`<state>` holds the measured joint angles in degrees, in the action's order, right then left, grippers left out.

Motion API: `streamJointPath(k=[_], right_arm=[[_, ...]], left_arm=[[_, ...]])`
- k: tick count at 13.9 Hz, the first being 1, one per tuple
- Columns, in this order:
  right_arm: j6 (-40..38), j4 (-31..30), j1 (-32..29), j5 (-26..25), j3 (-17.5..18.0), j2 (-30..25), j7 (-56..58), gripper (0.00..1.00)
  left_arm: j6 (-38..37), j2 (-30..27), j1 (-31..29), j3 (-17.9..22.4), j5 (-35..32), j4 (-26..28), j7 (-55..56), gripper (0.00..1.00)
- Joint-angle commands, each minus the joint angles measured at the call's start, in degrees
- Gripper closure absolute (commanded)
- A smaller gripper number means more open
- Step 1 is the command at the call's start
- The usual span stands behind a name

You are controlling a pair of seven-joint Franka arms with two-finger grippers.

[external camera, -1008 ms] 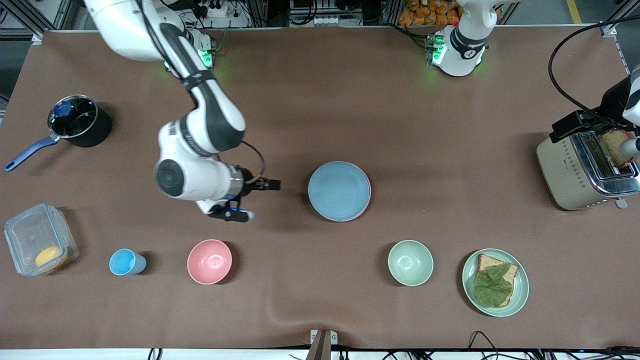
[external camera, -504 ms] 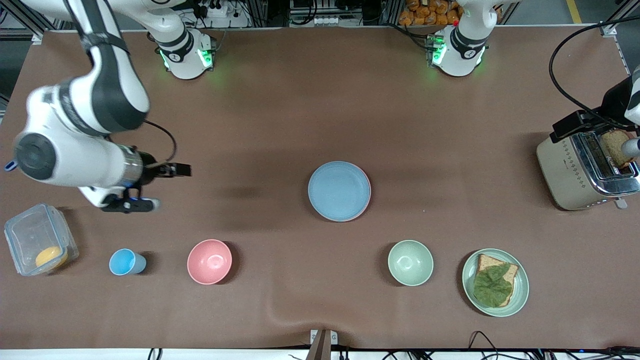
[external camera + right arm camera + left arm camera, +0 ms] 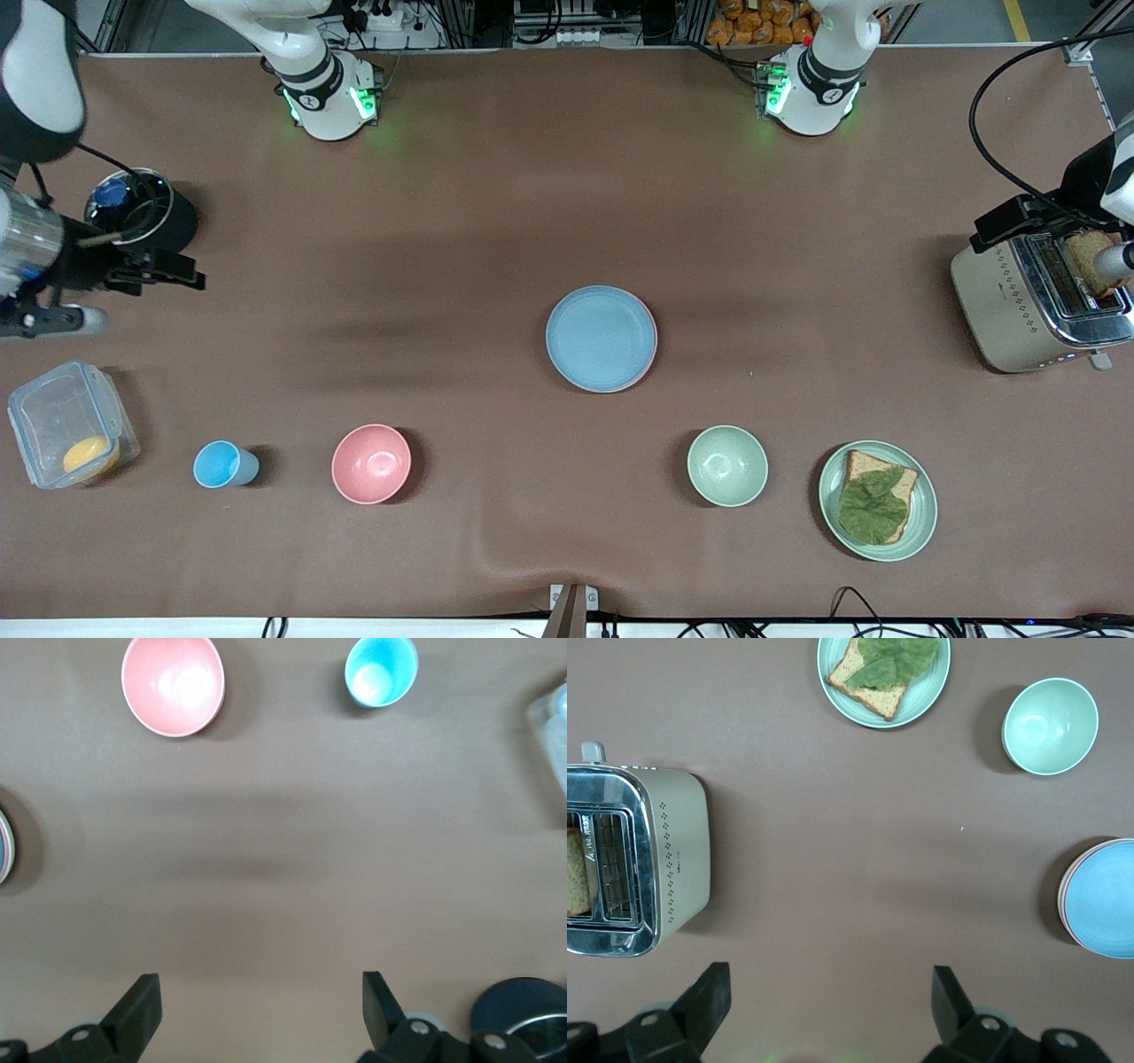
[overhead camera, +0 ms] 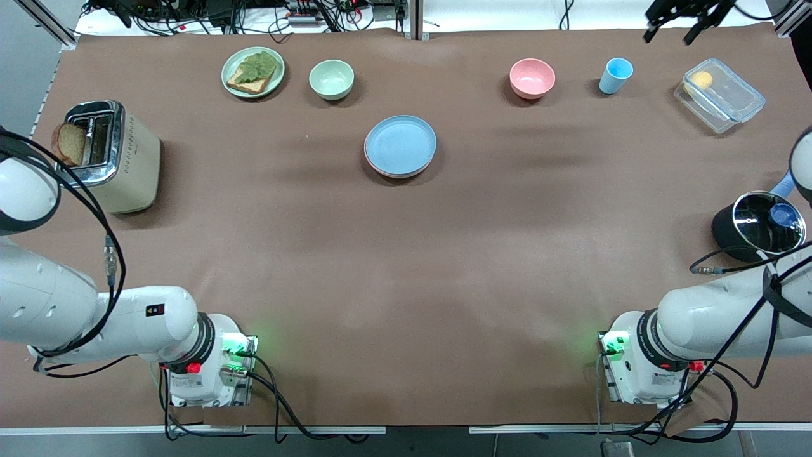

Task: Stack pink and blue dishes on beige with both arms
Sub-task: 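Open the right gripper and withdraw it toward the saucepan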

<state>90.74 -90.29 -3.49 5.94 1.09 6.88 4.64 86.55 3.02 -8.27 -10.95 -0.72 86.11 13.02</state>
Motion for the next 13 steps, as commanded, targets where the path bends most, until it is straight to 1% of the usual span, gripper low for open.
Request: streamJointPath(k=[1,3,6,8,10,13], right_arm=[[-0.47,-2.26,0.06,-4.6,1.45,-5.2,-0.24,0.0],[-1.09,-2.17,0.15,-6.29,1.54,-6.44,0.28,0.0],[-1.0,-2.08,-0.2,-6.29,1.54,-6.0,0.46,0.0],[-0.39,-2.08,0.15,-6.29,1.54,-5.83,0.29,0.0],[-0.39,-2.0,0.24,-6.29,1.72,-5.91,0.2,0.0],[-0.74,-2.0,0.24,-6.29,1.72,-6.18,-0.24,0.0]], left_arm=[[-0.77,-0.38,-0.52,-0.21,0.63,-0.5,-1.15,0.0],[-0.77,-0.82,-0.7,-0.03,0.37,-0.68,-1.15,0.0],[-1.03,-2.23,-0.78,0.06,0.72,-0.76,-0.98,0.0],[-1.56,-2.32,-0.78,0.06,0.63,-0.85,-0.97,0.0],[-3.04,-2.23,-0.7,-0.12,0.98,-2.6,-0.97,0.0],[-4.11,-2.23,-0.52,-0.38,0.63,-2.79,-0.89,0.0]])
